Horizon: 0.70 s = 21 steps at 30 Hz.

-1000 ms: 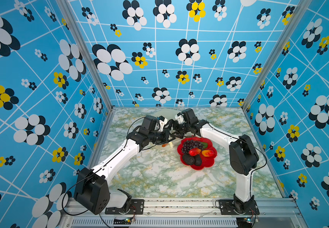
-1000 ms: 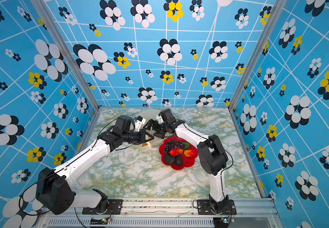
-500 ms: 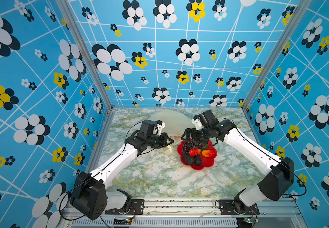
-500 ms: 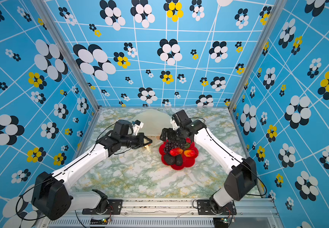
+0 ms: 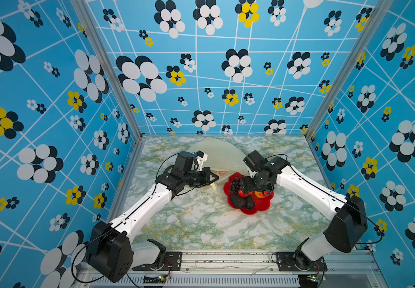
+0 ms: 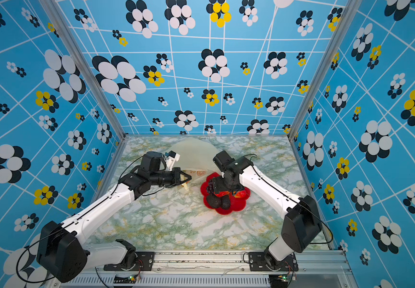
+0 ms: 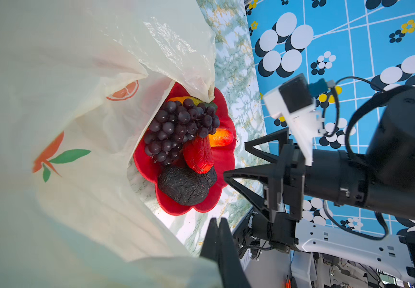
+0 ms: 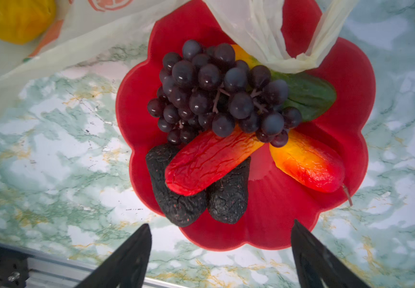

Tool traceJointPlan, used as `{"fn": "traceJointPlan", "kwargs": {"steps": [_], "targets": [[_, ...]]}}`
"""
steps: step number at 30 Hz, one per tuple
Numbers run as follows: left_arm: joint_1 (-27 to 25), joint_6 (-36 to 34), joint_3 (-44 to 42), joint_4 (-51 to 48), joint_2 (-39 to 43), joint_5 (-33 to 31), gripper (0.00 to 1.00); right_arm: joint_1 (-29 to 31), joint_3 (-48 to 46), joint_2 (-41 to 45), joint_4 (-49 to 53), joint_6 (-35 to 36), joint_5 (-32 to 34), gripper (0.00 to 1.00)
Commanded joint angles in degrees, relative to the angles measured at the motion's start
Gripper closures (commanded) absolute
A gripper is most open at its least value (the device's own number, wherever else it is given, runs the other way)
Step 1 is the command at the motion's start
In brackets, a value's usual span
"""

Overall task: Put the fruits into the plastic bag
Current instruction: 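Reach the right gripper back to the plate and grasp the red-orange mango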

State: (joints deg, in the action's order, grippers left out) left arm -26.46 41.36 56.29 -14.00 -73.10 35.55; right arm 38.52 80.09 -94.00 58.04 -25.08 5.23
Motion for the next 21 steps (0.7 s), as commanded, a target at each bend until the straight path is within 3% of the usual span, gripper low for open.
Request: {"fn": "traceJointPlan", "kwargs": {"steps": [1, 11, 21], "targets": [[0.53, -1.30, -0.86, -1.79, 1.92, -0.53, 1.00, 1.52, 3.31, -3.13, 2.48, -0.42, 5.45, 0.11], [0.71, -2.50, -0.45, -2.61, 1.41, -0.66, 1.00, 3.95, 7.87, -10.75, 2.86, -0.78, 7.50, 0.14], [0.79, -2.10, -0.51, -2.39, 0.94, -0.95, 1.00, 4.28, 6.02, -13.62, 2.73, -0.07, 11.34, 0.17]]}}
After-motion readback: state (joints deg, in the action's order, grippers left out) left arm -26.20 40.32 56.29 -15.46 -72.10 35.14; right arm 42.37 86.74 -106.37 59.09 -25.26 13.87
